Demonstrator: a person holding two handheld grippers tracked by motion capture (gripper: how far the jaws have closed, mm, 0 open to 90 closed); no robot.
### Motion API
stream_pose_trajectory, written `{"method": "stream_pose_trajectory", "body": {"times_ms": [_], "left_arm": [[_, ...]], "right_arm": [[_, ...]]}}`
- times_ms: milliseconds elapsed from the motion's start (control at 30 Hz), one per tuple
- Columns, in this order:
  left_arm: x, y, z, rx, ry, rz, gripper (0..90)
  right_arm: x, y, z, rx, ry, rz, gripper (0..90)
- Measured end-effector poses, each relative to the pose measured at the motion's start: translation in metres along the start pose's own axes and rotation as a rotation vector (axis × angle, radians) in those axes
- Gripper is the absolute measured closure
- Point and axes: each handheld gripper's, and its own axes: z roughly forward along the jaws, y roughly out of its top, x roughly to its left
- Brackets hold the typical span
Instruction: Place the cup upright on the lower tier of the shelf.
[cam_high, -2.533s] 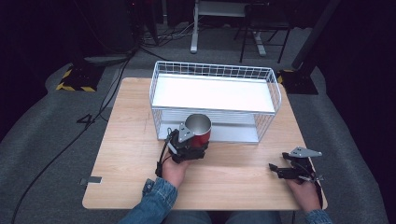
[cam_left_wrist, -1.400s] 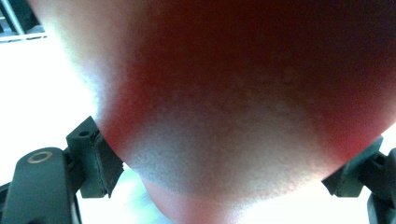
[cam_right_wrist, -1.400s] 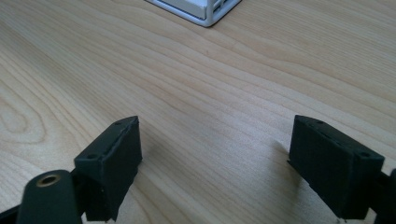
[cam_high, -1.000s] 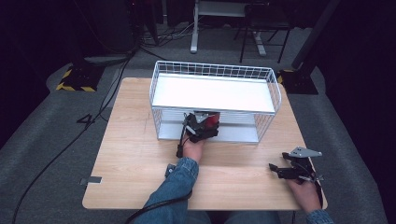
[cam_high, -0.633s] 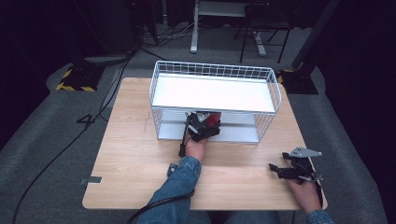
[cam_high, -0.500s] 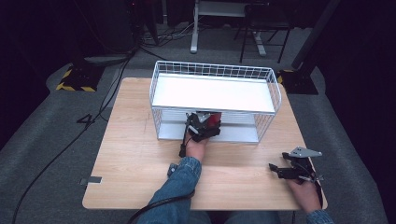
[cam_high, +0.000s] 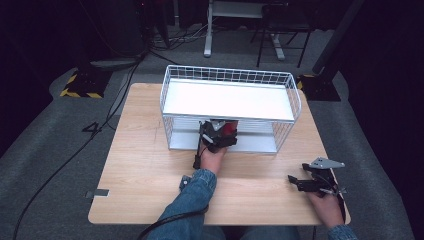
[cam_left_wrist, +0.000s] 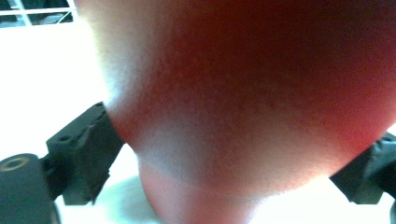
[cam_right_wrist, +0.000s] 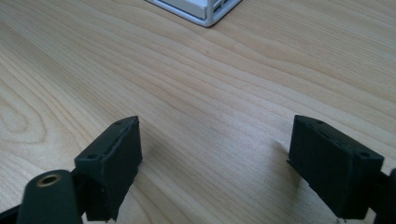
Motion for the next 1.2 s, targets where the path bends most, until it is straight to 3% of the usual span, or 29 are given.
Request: {"method": "stream_pose_trajectory", "body": {"times_ms": [100,200,267,300,333,367,400,500,533,1033,1200], "left_arm": [[0.001,0.000,-0.002,0.005,0.002,-0.012,4.7],[0.004,0.000,-0.010,0.022,0.007,0.036,4.5],[0.005,0.000,-0.015,0.016,-0.014,0.028,2.2],[0.008,0.000,-0.017,-0.003,-0.018,0.064,0.6],[0.007,-0.001,-0.020,0.004,-0.037,0.042,0.0],[0.008,-0.002,-0.022,0.009,-0.053,0.046,0.0],[0.013,-0.001,-0.023,0.017,-0.081,0.126,0.0],[0.014,-0.003,-0.031,0.021,-0.093,0.108,0.0],[0.009,-0.005,-0.036,0.023,-0.049,0.028,0.0],[0.011,-0.002,-0.080,0.008,-0.096,0.028,0.0],[0.014,-0.003,-0.102,0.009,-0.130,0.013,0.0]], "right_arm": [[0.000,0.000,0.000,0.000,0.000,0.000,17.5],[0.000,0.000,0.000,-0.001,0.001,-0.001,17.6],[0.000,0.000,0.000,0.000,0.001,-0.001,17.6],[0.000,0.000,0.000,0.000,0.000,-0.001,17.7],[0.000,0.000,0.000,0.000,0.001,-0.001,17.6],[0.000,0.000,0.000,0.000,0.000,-0.001,17.6],[0.000,0.000,0.000,0.000,0.001,-0.001,17.6],[0.000,0.000,0.000,0.001,0.001,-0.001,17.6],[0.000,0.000,0.000,0.000,0.001,0.000,17.6],[0.000,0.000,0.000,-0.001,0.001,0.000,17.5],[0.000,0.000,0.000,0.000,0.001,-0.001,17.5]]}}
